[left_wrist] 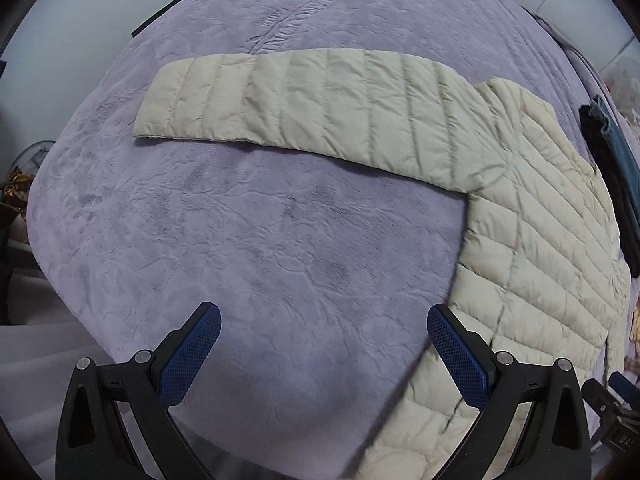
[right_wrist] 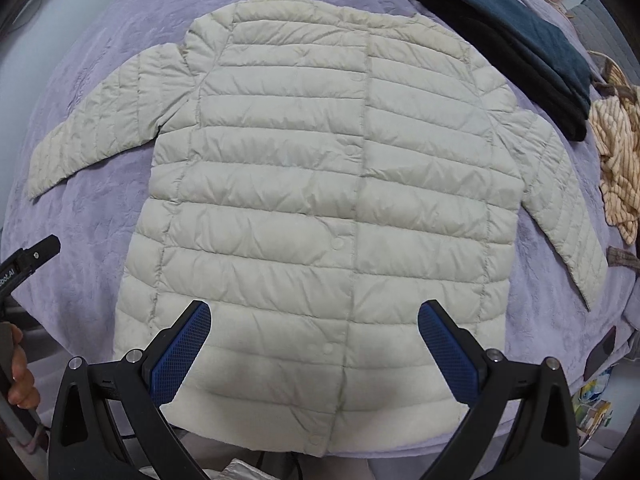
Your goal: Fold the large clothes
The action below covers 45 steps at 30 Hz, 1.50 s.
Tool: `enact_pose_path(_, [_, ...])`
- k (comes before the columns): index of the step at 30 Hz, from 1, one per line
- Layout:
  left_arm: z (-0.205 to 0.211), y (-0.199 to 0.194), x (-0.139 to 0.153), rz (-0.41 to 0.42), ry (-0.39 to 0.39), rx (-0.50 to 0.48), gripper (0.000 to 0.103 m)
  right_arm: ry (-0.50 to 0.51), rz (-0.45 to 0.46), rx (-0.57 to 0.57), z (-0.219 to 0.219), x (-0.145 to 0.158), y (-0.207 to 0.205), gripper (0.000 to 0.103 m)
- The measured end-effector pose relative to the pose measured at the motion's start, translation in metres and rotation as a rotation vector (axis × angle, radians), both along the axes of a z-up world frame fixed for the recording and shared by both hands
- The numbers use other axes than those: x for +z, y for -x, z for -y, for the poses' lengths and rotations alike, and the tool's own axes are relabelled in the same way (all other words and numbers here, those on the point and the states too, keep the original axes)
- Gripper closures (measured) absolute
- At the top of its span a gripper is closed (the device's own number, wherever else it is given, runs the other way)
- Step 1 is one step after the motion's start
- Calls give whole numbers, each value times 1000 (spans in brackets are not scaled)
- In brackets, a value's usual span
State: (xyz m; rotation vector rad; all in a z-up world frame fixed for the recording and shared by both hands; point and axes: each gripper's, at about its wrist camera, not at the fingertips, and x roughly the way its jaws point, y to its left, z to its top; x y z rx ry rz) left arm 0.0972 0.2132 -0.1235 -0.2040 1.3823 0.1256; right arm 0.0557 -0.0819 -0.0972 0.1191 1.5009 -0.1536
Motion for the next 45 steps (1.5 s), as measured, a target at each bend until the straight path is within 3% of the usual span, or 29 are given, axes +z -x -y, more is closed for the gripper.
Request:
enact_pose_path(2, [-20,-12,-11,-3,28,44,0,-24,-1,20,-15,-8,-14,4])
enact_pose_path(4, [-40,-24,-20,-2,59,84,0,-48,7,37,-29,-15,-30,16])
enact_pose_path(6, [-57,-36,-28,15,91,116,0,-67,13,49,-42,-22,-47,47])
enact_pose_path(8, [-71,-48,-34,35,122,137,0,-96,18,51,-53,-30,-65,68])
enact_pose_path(17, [-119,-91,-72,127,359,237,0,-152,133,115,-100,-62,-145,68])
enact_pose_path(21, [-123,-104,-89,136,395,266,0,-158,154,129,-118,-85,-177,68])
enact_pose_path(25, [-126,-116,-101,157,402,302,0,-137,109,130,-123,-114,-186,69])
enact_pose_path(29, [-131,-121,-101,208,389,358,0,-136,119,134,-126,-119,-189,69])
enact_pose_path(30, [-132,-122,-100,220,385,374,3,-137,121,136,-127,-119,-190,69])
enact_pose_path(32, [-136,-122,-97,233,368,406,30,-141,127,140,-126,-119,-187,69])
enact_pose_path(34, [-142,-120,-96,242,392,412,79,-147,132,143,-122,-117,-180,69])
enact_pose_path(36, [-147,-124,-94,258,448,401,97,-152,138,139,-120,-116,-173,69])
enact_pose_path(39, [-142,-129,-68,327,440,330,97,-155,143,134,-114,-114,-162,69])
enact_pose_path(45, [-100,-135,5,468,465,89,97,-165,149,127,-109,-115,-156,69])
